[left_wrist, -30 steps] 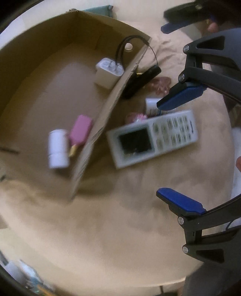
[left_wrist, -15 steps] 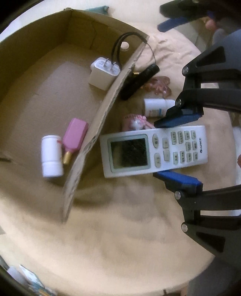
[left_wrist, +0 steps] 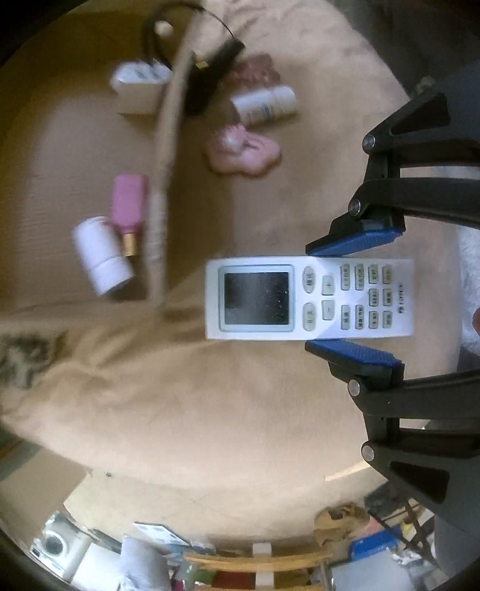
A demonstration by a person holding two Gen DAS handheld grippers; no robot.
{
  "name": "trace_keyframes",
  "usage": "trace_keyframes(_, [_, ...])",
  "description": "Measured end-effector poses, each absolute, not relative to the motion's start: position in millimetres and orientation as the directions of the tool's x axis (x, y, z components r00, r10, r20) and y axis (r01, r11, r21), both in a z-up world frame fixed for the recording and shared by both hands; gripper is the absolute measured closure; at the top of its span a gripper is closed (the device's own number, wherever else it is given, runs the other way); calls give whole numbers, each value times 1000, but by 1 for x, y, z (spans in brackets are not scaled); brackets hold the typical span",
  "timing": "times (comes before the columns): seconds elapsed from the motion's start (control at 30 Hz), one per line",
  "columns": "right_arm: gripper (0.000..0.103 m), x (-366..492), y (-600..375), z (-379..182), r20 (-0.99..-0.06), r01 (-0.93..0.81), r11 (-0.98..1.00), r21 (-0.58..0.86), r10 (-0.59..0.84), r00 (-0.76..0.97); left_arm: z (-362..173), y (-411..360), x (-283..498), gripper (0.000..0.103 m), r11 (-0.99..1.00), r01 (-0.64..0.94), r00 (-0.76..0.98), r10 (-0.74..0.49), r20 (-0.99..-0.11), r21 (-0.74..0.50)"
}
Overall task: Organize rigid objects
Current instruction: 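Lift the remote with the left tool while the right tool grasps the white pill bottle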
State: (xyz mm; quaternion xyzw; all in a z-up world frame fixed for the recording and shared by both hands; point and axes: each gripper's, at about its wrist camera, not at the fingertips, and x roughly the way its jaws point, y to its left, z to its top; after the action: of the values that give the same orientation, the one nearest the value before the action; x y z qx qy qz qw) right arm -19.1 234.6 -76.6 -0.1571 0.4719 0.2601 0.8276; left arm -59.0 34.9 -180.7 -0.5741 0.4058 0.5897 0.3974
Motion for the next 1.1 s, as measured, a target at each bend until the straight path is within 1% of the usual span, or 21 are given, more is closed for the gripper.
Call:
trace_keyframes(0.1, [0, -19, 232, -79, -866, -557, 830, -28, 258, 428, -193, 38, -53, 62, -319, -944, -79, -24, -997, 83])
trace_keyframes(0.17, [0, -17, 232, -80, -867, -541, 841, -32, 245, 433, -201, 50, -44, 62, -310, -945, -98, -23, -995, 100])
trace_keyframes(0.33, [0, -16, 233, -82, -868, -516, 855, -47, 221, 445, -201, 45, -48, 63, -343, -936, -83, -3, -997, 78])
trace_keyframes(0.47, [0, -17, 232, -83, -868, -482, 874, -61, 192, 457, -186, 40, -57, 63, -366, -930, -54, 36, -998, 37])
trace_keyframes(0.63, [0, -17, 228, -83, -870, -458, 888, -53, 184, 457, -139, 32, -76, 63, -404, -915, -74, 166, -983, 1])
trace_keyframes(0.67, [0, -17, 228, -83, -871, -448, 893, -46, 184, 456, -132, 29, -79, 63, -420, -907, -62, 189, -980, -23])
trace_keyframes(0.7, [0, -17, 227, -83, -872, -448, 893, -32, 194, 449, -125, 27, -79, 63, -427, -904, -75, 210, -975, -22])
trace_keyframes(0.77, [0, -16, 226, -83, -877, -450, 893, 12, 226, 425, -117, 17, -84, 63, -423, -906, -100, 232, -968, -7])
trace_keyframes(0.93, [0, -12, 219, -93, -892, -412, 901, 137, 294, 345, -104, 1, -87, 63, -435, -900, -86, 273, -958, -43])
trace_keyframes(0.97, [11, -10, 220, -97, -897, -408, 898, 165, 309, 317, -101, -2, -88, 63, -438, -897, -80, 283, -956, -55])
trace_keyframes(1.0, [26, -9, 221, -101, -902, -407, 894, 189, 322, 288, -96, -3, -85, 63, -442, -895, -73, 291, -954, -66])
trace_keyframes(1.03, [32, -7, 223, -109, -910, -405, 889, 215, 333, 247, -91, -7, -84, 63, -447, -891, -68, 301, -951, -78])
trace_keyframes(1.1, [51, -5, 231, -123, -927, -376, 900, 221, 314, 207, -85, -11, -86, 63, -456, -886, -75, 318, -945, -83])
